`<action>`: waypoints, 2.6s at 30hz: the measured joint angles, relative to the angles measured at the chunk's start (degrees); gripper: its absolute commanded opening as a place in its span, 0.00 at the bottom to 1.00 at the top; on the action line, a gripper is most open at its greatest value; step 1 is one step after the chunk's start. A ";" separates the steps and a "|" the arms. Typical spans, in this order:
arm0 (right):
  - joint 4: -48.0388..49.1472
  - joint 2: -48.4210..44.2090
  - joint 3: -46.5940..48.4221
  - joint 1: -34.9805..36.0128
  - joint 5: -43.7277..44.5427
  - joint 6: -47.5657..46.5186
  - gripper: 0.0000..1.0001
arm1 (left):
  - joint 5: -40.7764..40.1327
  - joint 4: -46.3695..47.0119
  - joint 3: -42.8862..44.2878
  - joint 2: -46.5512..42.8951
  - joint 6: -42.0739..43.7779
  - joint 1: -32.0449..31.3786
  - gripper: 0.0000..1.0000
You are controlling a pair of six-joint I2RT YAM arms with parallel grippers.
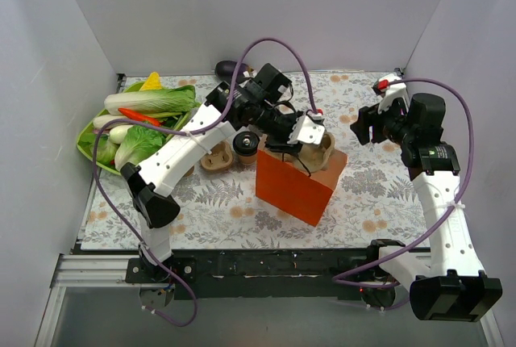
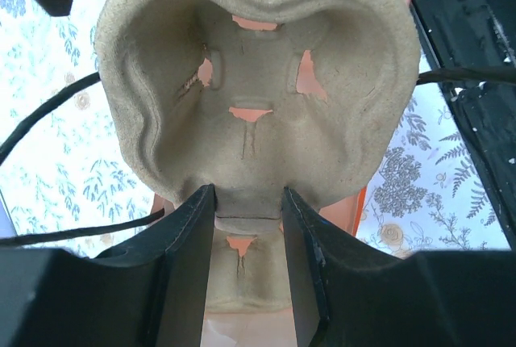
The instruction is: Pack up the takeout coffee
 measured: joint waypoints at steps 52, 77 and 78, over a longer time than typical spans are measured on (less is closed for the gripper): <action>-4.46 -3.26 -2.80 0.00 -14.88 -1.29 0.68 | -23.32 -5.57 1.97 7.43 -12.83 -3.21 0.00; -4.55 -2.73 -2.80 0.00 -17.51 -1.14 0.70 | -19.96 0.28 -12.24 6.38 -20.06 -3.43 0.00; -4.55 -2.73 -2.80 0.00 -18.80 -0.85 0.70 | -19.63 1.64 -13.90 5.68 -20.74 -3.41 0.00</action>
